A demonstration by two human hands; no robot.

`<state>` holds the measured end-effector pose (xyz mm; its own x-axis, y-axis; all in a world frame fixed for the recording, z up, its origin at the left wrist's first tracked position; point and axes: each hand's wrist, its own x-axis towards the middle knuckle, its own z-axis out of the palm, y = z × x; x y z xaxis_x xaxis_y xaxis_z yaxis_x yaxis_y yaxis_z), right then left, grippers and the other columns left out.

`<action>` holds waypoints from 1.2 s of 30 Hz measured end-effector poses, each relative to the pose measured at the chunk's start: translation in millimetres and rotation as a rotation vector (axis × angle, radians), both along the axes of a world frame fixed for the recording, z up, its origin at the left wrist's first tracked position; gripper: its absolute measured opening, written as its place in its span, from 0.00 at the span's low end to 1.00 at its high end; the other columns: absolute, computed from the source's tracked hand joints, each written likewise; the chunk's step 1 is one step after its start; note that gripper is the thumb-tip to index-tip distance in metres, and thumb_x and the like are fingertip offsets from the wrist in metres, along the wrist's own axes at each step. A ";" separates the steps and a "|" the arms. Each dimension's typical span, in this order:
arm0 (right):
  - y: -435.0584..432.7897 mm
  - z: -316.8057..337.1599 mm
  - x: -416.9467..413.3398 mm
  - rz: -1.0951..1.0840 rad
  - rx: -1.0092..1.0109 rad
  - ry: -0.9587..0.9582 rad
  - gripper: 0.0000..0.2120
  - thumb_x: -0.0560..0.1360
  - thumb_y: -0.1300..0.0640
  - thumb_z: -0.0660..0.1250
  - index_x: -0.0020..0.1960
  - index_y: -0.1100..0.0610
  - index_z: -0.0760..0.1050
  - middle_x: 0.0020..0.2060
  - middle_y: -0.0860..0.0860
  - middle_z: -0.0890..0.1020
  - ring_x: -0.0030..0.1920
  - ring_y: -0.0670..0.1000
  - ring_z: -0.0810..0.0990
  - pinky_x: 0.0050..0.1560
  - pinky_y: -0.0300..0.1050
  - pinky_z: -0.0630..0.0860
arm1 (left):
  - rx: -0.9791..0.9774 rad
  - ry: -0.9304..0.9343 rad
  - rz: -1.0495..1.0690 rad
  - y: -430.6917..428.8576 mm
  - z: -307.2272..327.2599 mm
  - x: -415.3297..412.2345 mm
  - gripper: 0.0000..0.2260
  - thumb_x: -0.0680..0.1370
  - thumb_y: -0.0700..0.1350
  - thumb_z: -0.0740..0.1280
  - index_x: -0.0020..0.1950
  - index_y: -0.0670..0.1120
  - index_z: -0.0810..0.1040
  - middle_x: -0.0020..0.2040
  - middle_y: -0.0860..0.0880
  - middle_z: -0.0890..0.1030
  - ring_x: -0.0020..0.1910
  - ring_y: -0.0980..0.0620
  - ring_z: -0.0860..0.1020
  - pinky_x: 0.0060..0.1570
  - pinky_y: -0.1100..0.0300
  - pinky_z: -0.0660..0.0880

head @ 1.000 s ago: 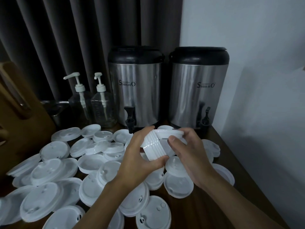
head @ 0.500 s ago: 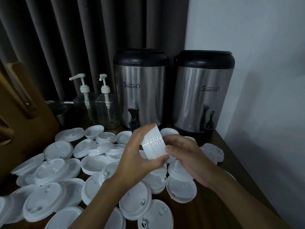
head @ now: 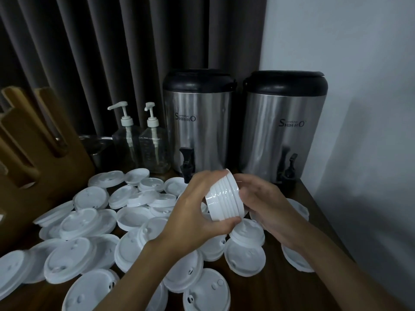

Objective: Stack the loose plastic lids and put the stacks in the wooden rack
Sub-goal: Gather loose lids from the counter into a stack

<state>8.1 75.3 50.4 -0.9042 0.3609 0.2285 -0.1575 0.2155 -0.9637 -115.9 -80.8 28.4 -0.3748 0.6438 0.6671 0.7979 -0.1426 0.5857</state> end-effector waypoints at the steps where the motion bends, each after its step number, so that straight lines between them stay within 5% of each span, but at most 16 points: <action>1: 1.1 0.6 -0.5 0.010 -0.017 -0.006 0.46 0.56 0.28 0.78 0.67 0.51 0.75 0.59 0.50 0.84 0.61 0.53 0.83 0.59 0.54 0.81 | 0.007 0.000 0.001 0.1 1.0 1.7 0.37 0.66 0.57 0.79 0.72 0.59 0.69 0.66 0.63 0.72 0.68 0.54 0.72 0.57 0.66 0.75; 9: 10.5 2.7 4.2 0.087 -0.064 0.000 0.47 0.52 0.31 0.81 0.67 0.44 0.72 0.59 0.45 0.83 0.61 0.48 0.82 0.57 0.48 0.81 | -0.002 0.028 0.062 5.8 3.9 15.6 0.37 0.66 0.58 0.79 0.72 0.62 0.69 0.65 0.63 0.73 0.67 0.54 0.73 0.57 0.65 0.75; 13: 15.2 6.4 9.8 0.141 -0.036 -0.026 0.42 0.58 0.42 0.83 0.69 0.42 0.70 0.60 0.42 0.82 0.62 0.46 0.81 0.56 0.44 0.81 | 0.005 0.046 0.080 8.0 2.8 21.4 0.37 0.66 0.58 0.80 0.72 0.63 0.68 0.66 0.60 0.74 0.67 0.54 0.74 0.59 0.67 0.74; 17: 18.2 12.2 11.6 0.182 -0.015 -0.041 0.42 0.59 0.44 0.83 0.70 0.48 0.72 0.61 0.44 0.82 0.60 0.45 0.82 0.55 0.42 0.80 | -0.032 0.040 0.115 8.9 0.8 26.6 0.38 0.67 0.58 0.80 0.73 0.65 0.67 0.68 0.57 0.73 0.69 0.52 0.73 0.63 0.60 0.74; 20: 15.1 14.9 7.4 0.184 0.013 -0.027 0.32 0.66 0.51 0.81 0.67 0.52 0.75 0.60 0.47 0.83 0.61 0.48 0.82 0.57 0.46 0.80 | 0.032 -0.011 0.140 5.8 2.5 30.0 0.37 0.67 0.57 0.80 0.72 0.68 0.68 0.67 0.61 0.73 0.69 0.54 0.73 0.60 0.61 0.77; 25: -2.6 19.7 -4.7 0.247 0.101 -0.034 0.35 0.68 0.29 0.69 0.64 0.54 0.80 0.67 0.42 0.79 0.67 0.41 0.76 0.67 0.45 0.75 | 0.140 -0.138 0.159 -15.0 8.7 24.1 0.29 0.69 0.52 0.79 0.68 0.55 0.73 0.61 0.54 0.78 0.63 0.46 0.77 0.53 0.53 0.80; 27: -13.5 19.5 -16.1 0.219 0.075 -0.002 0.26 0.75 0.35 0.61 0.60 0.51 0.83 0.68 0.38 0.77 0.68 0.40 0.75 0.69 0.44 0.73 | 0.204 -0.194 0.189 -28.3 13.4 18.4 0.30 0.69 0.52 0.79 0.68 0.54 0.72 0.61 0.56 0.77 0.62 0.49 0.77 0.51 0.59 0.80; 31: -41.5 17.7 -47.6 0.184 0.076 0.099 0.13 0.82 0.53 0.61 0.56 0.51 0.84 0.64 0.43 0.81 0.61 0.45 0.81 0.61 0.46 0.80 | 0.308 -0.169 0.294 -68.1 23.3 -3.1 0.29 0.70 0.55 0.77 0.68 0.58 0.70 0.61 0.64 0.75 0.62 0.57 0.75 0.53 0.67 0.77; 36: -110.1 21.1 -97.3 0.391 0.136 0.178 0.20 0.70 0.61 0.74 0.58 0.44 0.81 0.57 0.46 0.81 0.56 0.47 0.83 0.53 0.41 0.79 | 0.395 -0.197 0.375 -134.5 38.8 -38.1 0.29 0.69 0.56 0.75 0.67 0.59 0.69 0.60 0.68 0.74 0.63 0.61 0.75 0.55 0.71 0.75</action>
<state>-89.2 -34.9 71.5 -0.9089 -0.0442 0.4147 -0.4133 0.2293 -0.8813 -154.0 -215.3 67.1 -0.6705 0.1592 0.7246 0.7175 -0.1093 0.6880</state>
